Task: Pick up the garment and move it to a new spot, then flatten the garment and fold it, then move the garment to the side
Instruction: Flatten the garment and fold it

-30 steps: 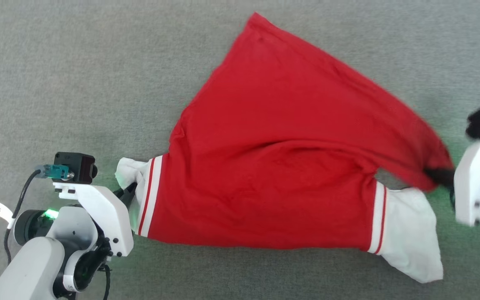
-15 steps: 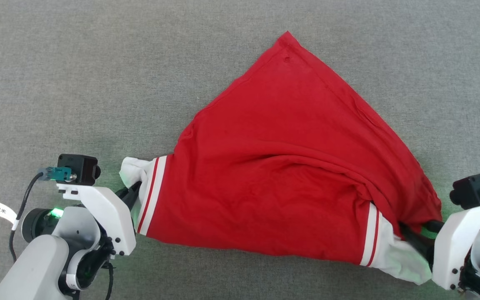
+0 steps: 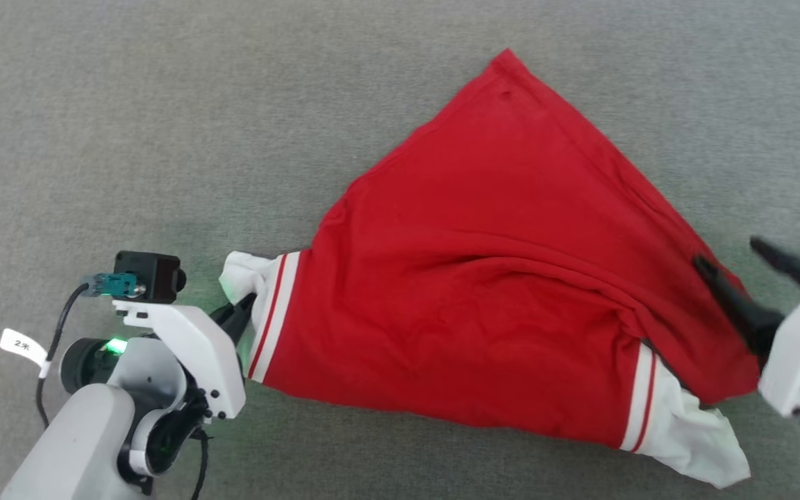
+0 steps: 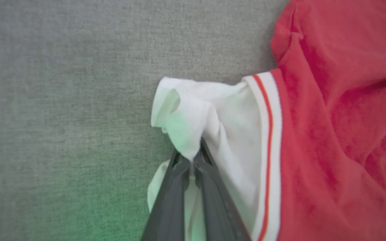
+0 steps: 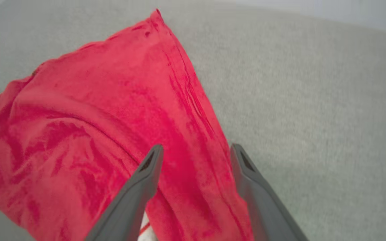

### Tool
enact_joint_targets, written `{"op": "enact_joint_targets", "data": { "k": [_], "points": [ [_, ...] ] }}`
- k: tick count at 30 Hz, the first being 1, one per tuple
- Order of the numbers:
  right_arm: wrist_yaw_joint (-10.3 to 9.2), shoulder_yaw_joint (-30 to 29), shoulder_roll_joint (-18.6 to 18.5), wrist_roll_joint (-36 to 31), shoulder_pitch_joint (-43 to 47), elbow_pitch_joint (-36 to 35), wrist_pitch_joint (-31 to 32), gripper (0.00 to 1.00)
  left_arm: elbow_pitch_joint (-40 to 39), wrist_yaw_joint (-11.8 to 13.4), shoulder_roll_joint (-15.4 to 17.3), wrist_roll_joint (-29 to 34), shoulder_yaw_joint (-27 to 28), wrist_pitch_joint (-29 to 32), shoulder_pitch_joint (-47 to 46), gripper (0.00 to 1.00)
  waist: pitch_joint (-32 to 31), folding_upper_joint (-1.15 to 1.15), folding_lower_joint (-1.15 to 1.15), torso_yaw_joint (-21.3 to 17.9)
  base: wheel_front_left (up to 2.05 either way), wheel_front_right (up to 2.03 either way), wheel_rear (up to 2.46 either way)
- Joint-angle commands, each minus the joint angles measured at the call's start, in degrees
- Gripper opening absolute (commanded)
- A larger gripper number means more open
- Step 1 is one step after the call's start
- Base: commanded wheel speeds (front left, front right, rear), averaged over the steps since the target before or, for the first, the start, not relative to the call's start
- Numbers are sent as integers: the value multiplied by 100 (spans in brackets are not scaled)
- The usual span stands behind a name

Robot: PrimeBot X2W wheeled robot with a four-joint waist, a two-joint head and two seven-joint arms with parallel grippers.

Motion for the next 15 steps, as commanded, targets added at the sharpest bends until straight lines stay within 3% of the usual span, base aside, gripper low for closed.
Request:
{"op": "enact_joint_targets", "data": {
  "k": [1, 5, 15],
  "points": [
    [1, 94, -76, -89, -231, 61, -88, 100, 66, -39, -61, -11, -62, 0, -52, 0, 37, 0, 0, 101, 0, 0, 0],
    [1, 436, -222, -107, -916, 481, -329, 100, 120, -120, -155, 34, -187, -23, -171, 0, 105, 0, 0, 334, 0, 0, 0],
    [1, 1434, -710, 128, -2707, 2349, -927, 100, 394, -393, -433, 71, -444, -75, -520, 0, 292, 0, 0, 1028, 0, 0, 0]
  ]
}}
